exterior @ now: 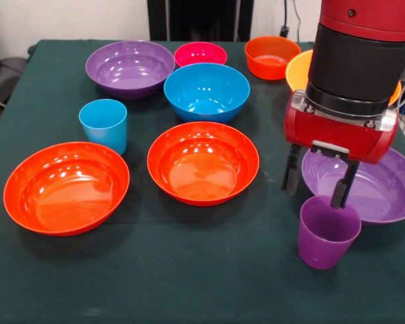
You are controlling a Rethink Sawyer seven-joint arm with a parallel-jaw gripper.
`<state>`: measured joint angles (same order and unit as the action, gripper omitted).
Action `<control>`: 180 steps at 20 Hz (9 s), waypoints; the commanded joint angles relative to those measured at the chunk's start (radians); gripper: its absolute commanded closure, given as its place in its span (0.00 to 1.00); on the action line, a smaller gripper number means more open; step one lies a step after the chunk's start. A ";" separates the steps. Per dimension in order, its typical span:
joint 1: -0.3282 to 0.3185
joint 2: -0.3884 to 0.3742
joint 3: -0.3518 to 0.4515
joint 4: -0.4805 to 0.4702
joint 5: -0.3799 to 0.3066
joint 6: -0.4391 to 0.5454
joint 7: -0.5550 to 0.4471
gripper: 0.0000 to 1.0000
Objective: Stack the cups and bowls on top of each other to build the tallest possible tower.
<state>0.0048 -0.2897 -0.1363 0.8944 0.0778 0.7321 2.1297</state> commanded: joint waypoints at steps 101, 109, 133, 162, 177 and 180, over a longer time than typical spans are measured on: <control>0.080 0.084 0.027 0.278 0.092 -0.386 0.214 0.00; 0.107 0.088 0.010 0.309 0.128 -0.411 0.224 0.00; 0.050 0.088 -0.003 0.325 0.120 -0.436 0.116 1.00; -0.348 -0.527 0.358 0.626 0.183 0.174 -0.262 1.00; -0.576 -0.491 0.420 0.660 -0.176 0.270 -0.605 1.00; -0.602 -0.492 0.423 0.688 -0.237 0.233 -0.643 1.00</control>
<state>-0.5774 -0.8296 0.1848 1.4390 0.0057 0.9261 1.8490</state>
